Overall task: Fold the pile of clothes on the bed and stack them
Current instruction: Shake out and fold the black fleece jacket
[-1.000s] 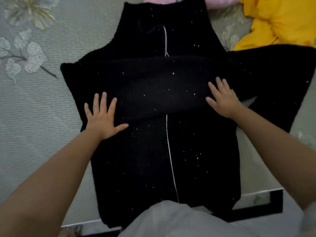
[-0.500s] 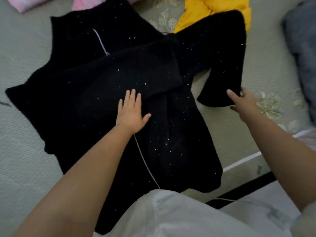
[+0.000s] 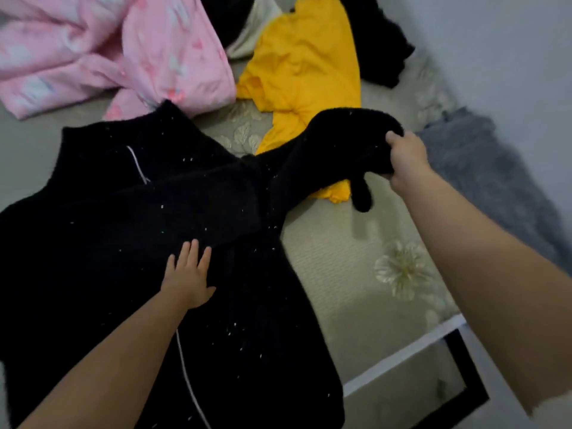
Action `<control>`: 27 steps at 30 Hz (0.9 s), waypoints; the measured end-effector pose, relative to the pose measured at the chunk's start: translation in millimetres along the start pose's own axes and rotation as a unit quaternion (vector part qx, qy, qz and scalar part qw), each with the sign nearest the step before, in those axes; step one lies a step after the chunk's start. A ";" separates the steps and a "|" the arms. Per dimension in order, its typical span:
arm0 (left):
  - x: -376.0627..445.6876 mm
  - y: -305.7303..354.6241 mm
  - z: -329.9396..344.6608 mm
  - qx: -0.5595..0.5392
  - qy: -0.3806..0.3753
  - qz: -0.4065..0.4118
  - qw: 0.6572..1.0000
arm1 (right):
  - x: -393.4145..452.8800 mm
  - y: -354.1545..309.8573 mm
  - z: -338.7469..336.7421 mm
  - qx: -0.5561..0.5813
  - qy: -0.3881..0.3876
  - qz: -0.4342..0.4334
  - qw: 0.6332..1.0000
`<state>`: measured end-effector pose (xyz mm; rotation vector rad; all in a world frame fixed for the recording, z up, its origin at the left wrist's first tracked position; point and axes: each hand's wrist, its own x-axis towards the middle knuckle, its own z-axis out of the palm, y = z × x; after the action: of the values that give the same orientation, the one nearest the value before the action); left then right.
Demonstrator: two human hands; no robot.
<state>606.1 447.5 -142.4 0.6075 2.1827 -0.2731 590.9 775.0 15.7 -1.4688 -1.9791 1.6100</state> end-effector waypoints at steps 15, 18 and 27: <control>-175.5 -197.2 23.1 -0.429 0.291 -0.203 0.831 | -247.4 -13.5 273.9 -0.241 -0.441 -0.210 0.838; -195.8 -225.2 64.1 -0.409 0.268 -0.227 0.842 | -286.4 39.2 310.5 -0.321 -0.539 -0.210 0.750; -130.5 -220.8 90.7 -0.512 0.248 -0.214 0.794 | -249.1 129.3 279.2 -0.642 -0.374 -0.358 0.565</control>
<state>624.0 179.2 -100.8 -0.5012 2.4988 0.9141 596.6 395.7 -97.8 0.3961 -3.7680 0.1140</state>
